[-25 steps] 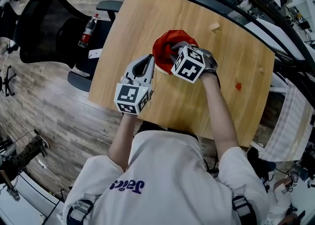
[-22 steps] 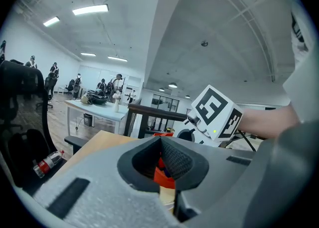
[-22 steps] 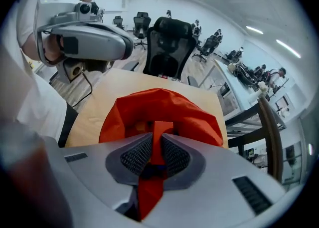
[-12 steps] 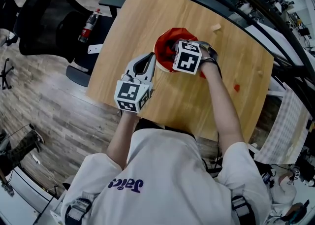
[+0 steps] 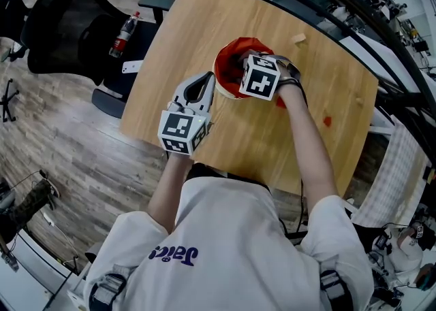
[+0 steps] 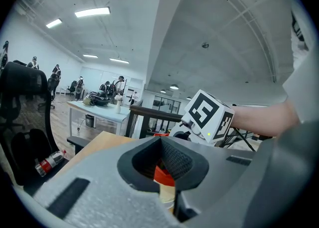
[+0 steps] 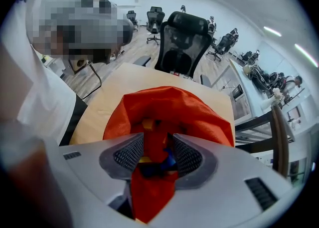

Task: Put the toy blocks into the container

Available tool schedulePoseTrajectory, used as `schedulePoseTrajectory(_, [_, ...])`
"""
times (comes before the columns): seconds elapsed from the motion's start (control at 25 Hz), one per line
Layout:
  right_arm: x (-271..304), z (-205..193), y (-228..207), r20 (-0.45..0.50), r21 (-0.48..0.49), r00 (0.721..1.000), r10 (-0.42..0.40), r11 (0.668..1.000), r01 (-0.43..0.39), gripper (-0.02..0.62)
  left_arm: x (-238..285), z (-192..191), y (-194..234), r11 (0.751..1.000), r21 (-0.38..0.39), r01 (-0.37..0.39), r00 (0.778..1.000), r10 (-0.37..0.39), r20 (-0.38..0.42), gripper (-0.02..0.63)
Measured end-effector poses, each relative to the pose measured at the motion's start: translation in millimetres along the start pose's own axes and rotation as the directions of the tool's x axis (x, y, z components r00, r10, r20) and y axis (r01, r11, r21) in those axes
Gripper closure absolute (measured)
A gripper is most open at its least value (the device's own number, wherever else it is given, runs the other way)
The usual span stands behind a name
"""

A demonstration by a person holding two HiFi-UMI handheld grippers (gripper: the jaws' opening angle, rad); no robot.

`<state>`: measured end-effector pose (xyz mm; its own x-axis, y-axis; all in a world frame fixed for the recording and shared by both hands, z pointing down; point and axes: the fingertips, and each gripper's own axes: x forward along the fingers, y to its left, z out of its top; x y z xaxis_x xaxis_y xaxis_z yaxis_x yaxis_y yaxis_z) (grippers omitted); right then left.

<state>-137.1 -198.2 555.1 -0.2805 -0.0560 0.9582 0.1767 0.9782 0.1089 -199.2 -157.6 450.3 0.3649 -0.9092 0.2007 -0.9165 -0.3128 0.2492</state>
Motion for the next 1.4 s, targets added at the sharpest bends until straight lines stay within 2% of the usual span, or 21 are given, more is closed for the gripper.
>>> schedulePoseTrajectory(0.2, [-9,-3,1,0.012,0.020,1.000,-0.011,1.000,0.011,0.422,1,3,-8,1.000,0.009,0.016,1.000,-0.016,0.002,0.592])
schedulePoseTrajectory(0.36, [-24,-4,2,0.062,0.066,0.997,-0.039,0.997,0.035,0.422,0,5,-19,0.999,0.023,0.038,0.999,-0.038,-0.001,0.592])
schedulePoseTrajectory(0.6, [-57,-4,-3,0.120,0.110,0.985,-0.120,0.988,0.107,0.423,6,10,-39,0.996,0.047,0.078,0.997,-0.078,-0.008,0.592])
schedulePoseTrajectory(0.72, [-81,-4,-6,0.193,0.184,0.963,-0.189,0.971,0.154,0.423,12,13,-53,0.991,0.076,0.108,0.994,-0.106,-0.019,0.592])
schedulePoseTrajectory(0.84, [-112,-10,-8,0.291,0.321,0.910,-0.296,0.926,0.198,0.434,18,15,-70,0.986,0.091,0.138,0.990,-0.136,-0.022,0.592])
schedulePoseTrajectory(1.0, [-158,-23,-11,0.361,0.494,0.796,-0.486,0.823,0.279,0.474,26,19,-86,0.982,0.098,0.162,0.987,-0.160,-0.027,0.592])
schedulePoseTrajectory(1.2, [-201,-54,-2,0.359,0.647,0.658,-0.662,0.685,0.336,0.485,37,26,-113,0.972,0.117,0.203,0.979,-0.203,-0.015,0.592])
schedulePoseTrajectory(1.32, [-218,-77,10,0.326,0.714,0.599,-0.731,0.606,0.351,0.485,44,29,-137,0.960,0.133,0.247,0.969,-0.247,-0.012,0.592])
schedulePoseTrajectory(1.4, [-225,-92,19,0.299,0.752,0.572,-0.764,0.558,0.352,0.489,49,29,-153,0.950,0.142,0.278,0.960,-0.279,-0.014,0.592])
